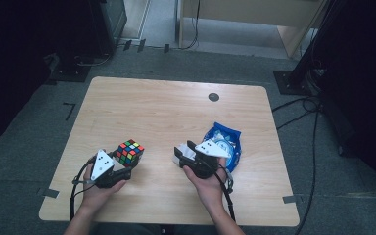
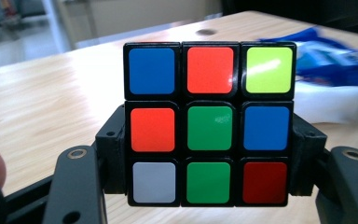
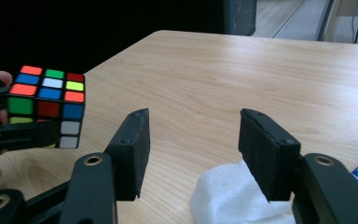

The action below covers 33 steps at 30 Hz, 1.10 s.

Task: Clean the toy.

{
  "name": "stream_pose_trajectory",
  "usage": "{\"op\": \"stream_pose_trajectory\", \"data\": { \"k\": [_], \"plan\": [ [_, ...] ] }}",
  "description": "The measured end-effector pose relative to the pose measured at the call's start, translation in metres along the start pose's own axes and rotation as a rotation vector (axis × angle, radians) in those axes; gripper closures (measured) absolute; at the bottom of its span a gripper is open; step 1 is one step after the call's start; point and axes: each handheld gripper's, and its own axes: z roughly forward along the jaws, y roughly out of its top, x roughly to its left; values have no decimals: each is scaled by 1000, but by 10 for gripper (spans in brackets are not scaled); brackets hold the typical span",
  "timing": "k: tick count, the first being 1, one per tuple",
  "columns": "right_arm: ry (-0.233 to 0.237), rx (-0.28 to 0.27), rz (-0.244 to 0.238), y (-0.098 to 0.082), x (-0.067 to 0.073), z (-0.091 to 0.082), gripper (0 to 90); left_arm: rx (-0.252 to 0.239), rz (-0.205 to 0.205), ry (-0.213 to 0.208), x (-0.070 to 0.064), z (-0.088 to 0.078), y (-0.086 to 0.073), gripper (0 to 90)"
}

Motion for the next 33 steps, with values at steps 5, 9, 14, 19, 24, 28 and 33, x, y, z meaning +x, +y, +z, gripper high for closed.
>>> {"op": "stream_pose_trajectory", "data": {
  "k": [5, 9, 14, 19, 24, 28, 33],
  "plan": [
    [-22, 4, -17, -1, -2, -4, 331, 57, -42, 79, 14, 9, -1, 342],
    [-41, 14, -32, -2, -3, -9, 154, 119, -70, 120, 23, 19, -4, 341],
    [-57, 37, -63, -4, -5, -16, 0, 203, -98, 146, 28, 33, -8, 341],
    [-76, 48, -40, -5, -11, -19, 0, 244, -99, 169, 26, 42, -8, 341],
    [-88, 36, -45, -4, -13, -22, 0, 241, -112, 163, 26, 43, -8, 339],
    [-87, 38, -48, -4, -12, -22, 0, 237, -102, 158, 25, 43, -7, 306],
    [-86, 45, -60, -5, -12, -22, 0, 235, -86, 154, 22, 44, -7, 306]
  ]
}}
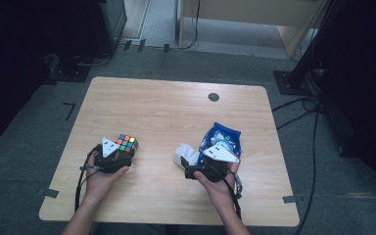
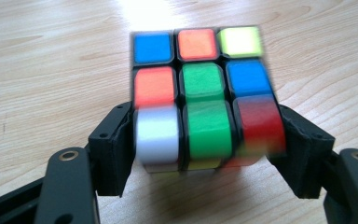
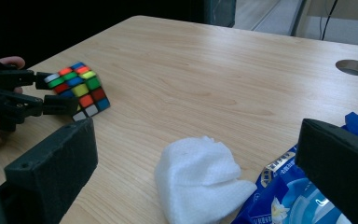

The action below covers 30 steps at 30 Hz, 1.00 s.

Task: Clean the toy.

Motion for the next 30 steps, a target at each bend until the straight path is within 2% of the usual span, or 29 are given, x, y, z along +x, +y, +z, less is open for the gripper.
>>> {"op": "stream_pose_trajectory", "data": {
  "k": [7, 12, 15, 18, 23, 25, 30],
  "plan": [
    [1, 6, 4, 1, -4, -2, 0, 2, 0, 21, -2, 1, 0, 340],
    [1, -8, 12, 7, -15, -10, 0, -6, 2, 14, -3, 0, -1, 334],
    [4, -9, 4, 11, -24, -18, 0, -3, -2, 5, -5, -2, -1, 204],
    [-6, -8, 2, 14, -36, -31, 0, -6, -22, -16, -6, -9, -1, 172],
    [-40, 3, 24, 9, -61, -51, 0, -22, -66, -15, 0, -28, -5, 165],
    [-56, 8, 34, 4, -70, -58, 0, -22, -50, 1, 4, -36, -9, 165],
    [-114, 25, 59, -18, -98, -73, 0, -16, -77, 21, 22, -57, -23, 165]
  ]
}}
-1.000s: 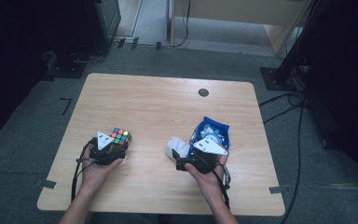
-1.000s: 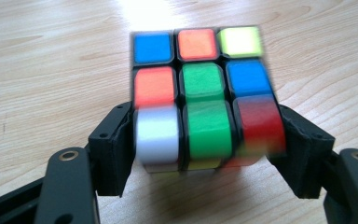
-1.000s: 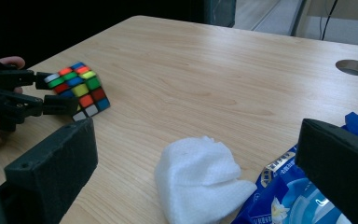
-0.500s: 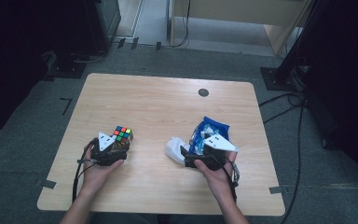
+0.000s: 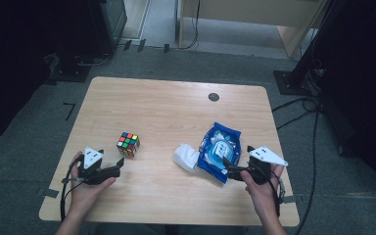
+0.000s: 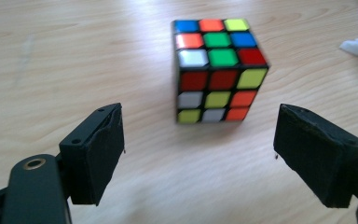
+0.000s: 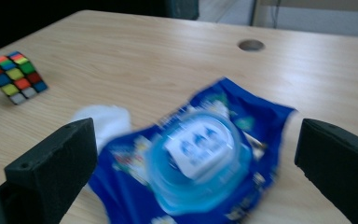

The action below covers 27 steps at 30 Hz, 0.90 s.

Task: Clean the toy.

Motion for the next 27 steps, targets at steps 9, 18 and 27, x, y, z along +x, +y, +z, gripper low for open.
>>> {"op": "stream_pose_trajectory", "data": {
  "k": [9, 18, 27],
  "plan": [
    [-84, 61, 63, -50, -49, -18, 0, 41, -4, 59, 28, -27, -26, 165],
    [-164, 164, 96, -83, -80, -28, 0, 71, -47, 103, 54, -41, -42, 166],
    [-182, 237, 88, -91, -83, -26, 0, 132, -3, 98, 48, -34, -47, 165]
  ]
}}
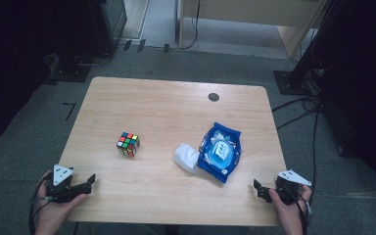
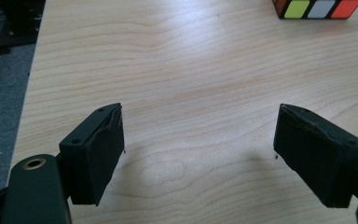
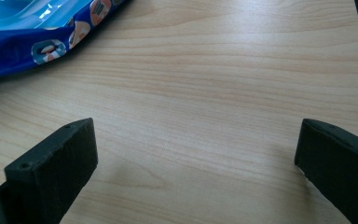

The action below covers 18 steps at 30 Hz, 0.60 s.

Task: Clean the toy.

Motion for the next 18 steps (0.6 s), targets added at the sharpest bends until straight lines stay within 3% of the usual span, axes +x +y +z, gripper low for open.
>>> {"op": "stream_pose_trajectory", "data": {
  "k": [2, 4, 18],
  "plan": [
    [-13, 21, -9, 0, 2, 2, 0, 12, 4, -16, 1, 1, 0, 166],
    [-52, 47, -55, 1, 6, 5, 0, 49, 4, -27, 1, 4, 2, 167],
    [-50, 48, -52, 1, 8, 5, 0, 48, 3, -28, 0, 5, 2, 163]
  ]
}}
